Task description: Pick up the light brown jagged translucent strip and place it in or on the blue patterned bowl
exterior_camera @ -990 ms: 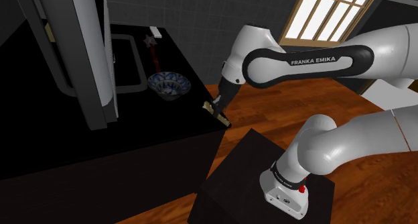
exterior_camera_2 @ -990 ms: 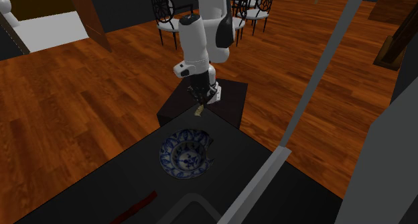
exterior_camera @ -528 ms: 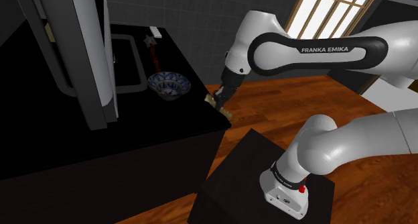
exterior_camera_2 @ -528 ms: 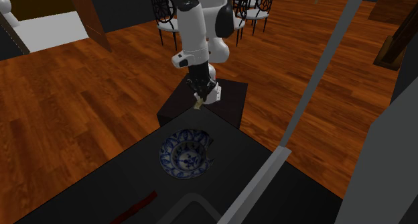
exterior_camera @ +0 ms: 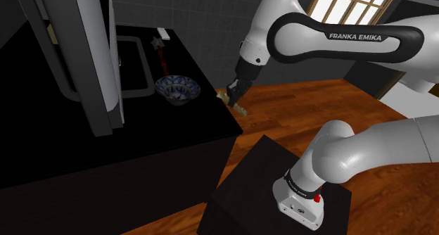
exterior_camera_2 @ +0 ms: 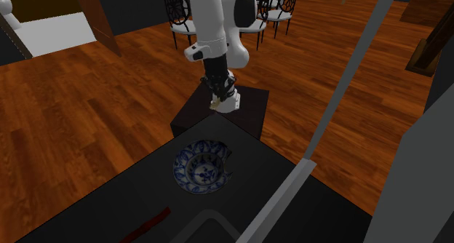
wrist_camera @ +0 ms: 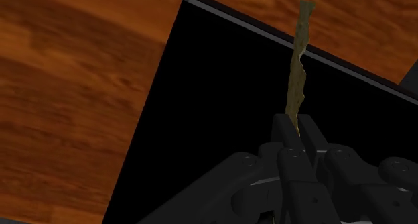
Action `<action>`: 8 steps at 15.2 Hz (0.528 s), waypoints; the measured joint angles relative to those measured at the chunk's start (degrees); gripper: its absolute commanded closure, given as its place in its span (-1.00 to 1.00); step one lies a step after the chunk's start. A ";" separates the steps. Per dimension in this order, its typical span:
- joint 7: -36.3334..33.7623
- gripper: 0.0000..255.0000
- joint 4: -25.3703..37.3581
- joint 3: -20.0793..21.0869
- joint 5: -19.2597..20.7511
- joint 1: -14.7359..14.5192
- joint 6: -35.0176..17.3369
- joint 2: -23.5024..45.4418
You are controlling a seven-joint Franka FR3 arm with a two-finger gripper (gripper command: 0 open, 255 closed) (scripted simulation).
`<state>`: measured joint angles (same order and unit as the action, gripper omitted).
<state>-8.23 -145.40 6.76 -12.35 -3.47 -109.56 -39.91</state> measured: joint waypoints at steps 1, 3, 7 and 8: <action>-0.10 1.00 0.68 -0.07 0.08 0.02 0.79 -0.11; -0.36 1.00 2.01 -0.16 0.23 0.04 2.45 -0.46; -0.65 1.00 5.55 -0.30 0.57 0.24 4.45 1.04; -0.74 1.00 6.93 -0.13 0.62 0.33 3.95 2.90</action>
<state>-8.97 -138.47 6.62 -11.72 -3.15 -105.60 -37.01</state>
